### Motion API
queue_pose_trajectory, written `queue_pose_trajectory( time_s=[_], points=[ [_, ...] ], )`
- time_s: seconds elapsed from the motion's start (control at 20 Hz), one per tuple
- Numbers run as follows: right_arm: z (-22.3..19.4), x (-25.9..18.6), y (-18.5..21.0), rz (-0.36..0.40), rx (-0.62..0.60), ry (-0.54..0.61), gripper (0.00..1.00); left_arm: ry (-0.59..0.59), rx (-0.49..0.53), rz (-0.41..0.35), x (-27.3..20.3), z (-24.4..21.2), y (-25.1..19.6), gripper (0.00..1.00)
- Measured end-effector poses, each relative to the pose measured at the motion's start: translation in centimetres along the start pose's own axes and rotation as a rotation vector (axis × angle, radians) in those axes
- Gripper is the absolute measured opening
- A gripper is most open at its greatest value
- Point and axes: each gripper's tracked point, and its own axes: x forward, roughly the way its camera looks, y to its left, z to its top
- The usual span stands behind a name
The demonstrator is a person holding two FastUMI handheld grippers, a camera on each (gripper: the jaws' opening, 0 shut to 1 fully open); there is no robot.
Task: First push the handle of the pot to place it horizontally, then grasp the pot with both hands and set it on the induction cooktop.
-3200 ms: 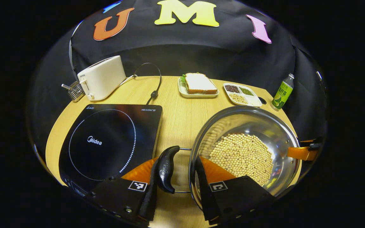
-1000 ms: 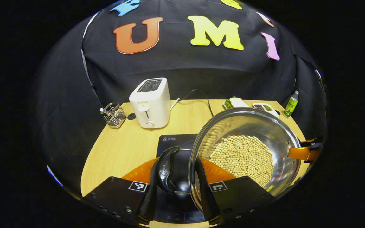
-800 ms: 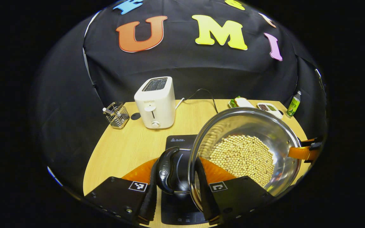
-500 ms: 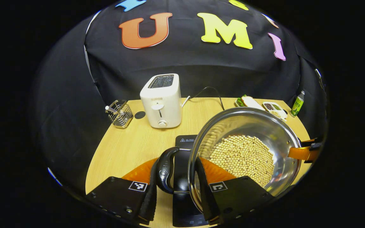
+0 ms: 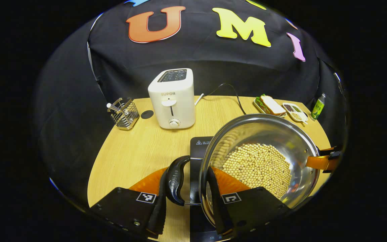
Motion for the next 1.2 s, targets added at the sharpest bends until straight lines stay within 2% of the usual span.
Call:
queue_pose_trajectory(
  time_s=[0.05, 0.1, 0.15, 0.3, 0.35, 0.4, 0.45, 0.5, 0.55, 0.6, 0.75, 0.8, 0.85, 0.9, 0.95, 1.0, 1.2],
  points=[
    [0.0, 0.0, -0.1, -0.006, -0.004, 0.003, 0.51, 0.002, -0.003, -0.005, 0.1, -0.1, -0.2, 0.67],
    [0.0, 0.0, 0.0, -0.009, -0.003, 0.007, 0.51, 0.014, 0.001, -0.006, 0.3, -0.5, -0.1, 0.66],
    [0.0, -0.1, 0.0, -0.017, -0.012, 0.007, 0.51, 0.015, -0.012, -0.007, -0.1, -0.8, 0.1, 0.56],
    [-0.2, -0.1, 0.0, -0.003, -0.004, -0.016, 0.53, -0.017, 0.012, -0.017, 0.2, -0.3, 0.0, 0.58],
    [-0.3, 0.0, -0.1, -0.005, 0.003, -0.021, 0.53, -0.018, 0.014, -0.018, 0.4, -0.2, 0.0, 0.68],
    [-0.3, 0.0, -0.1, -0.012, 0.004, -0.025, 0.53, -0.025, 0.016, -0.021, 0.4, -0.2, -0.1, 0.58],
    [-0.3, 0.0, -0.1, -0.018, 0.003, -0.029, 0.53, -0.019, 0.018, -0.020, 0.4, -0.2, 0.0, 0.58],
    [-0.3, 0.0, -0.1, -0.017, 0.004, -0.032, 0.53, -0.022, 0.019, -0.018, 0.3, -0.2, 0.0, 0.69],
    [-0.3, 0.0, -0.1, -0.013, 0.007, -0.035, 0.53, -0.019, 0.019, -0.015, 0.3, -0.2, 0.0, 0.58],
    [-0.2, 0.0, 0.0, -0.006, 0.005, -0.035, 0.55, -0.026, 0.018, -0.013, 0.3, -0.2, 0.0, 0.58],
    [-0.2, 0.0, -0.1, -0.001, -0.008, -0.029, 0.58, -0.031, 0.012, -0.021, 0.3, -0.2, 0.0, 0.64],
    [-0.2, 0.0, -0.1, 0.001, -0.014, -0.028, 0.59, -0.030, 0.007, -0.018, 0.2, -0.3, 0.0, 0.75],
    [-0.2, 0.0, -0.2, 0.003, -0.015, -0.032, 0.60, -0.042, 0.003, -0.008, 0.3, -0.2, 0.3, 0.68],
    [-0.3, -0.1, -0.1, 0.013, -0.011, -0.024, 0.67, -0.058, 0.005, 0.019, 0.2, 0.1, 0.9, 0.72],
    [-0.5, 0.0, -0.2, 0.020, -0.005, -0.026, 0.72, -0.075, 0.009, 0.035, 0.3, 0.3, 1.3, 0.90],
    [-0.5, -0.3, -0.3, 0.029, 0.003, -0.032, 0.75, -0.079, 0.008, 0.030, -0.1, 0.3, 1.1, 0.98],
    [0.2, -1.3, -0.8, 0.047, -0.022, -0.097, 0.83, -0.144, 0.029, 0.048, -0.8, 1.7, 1.8, 0.98]
  ],
)
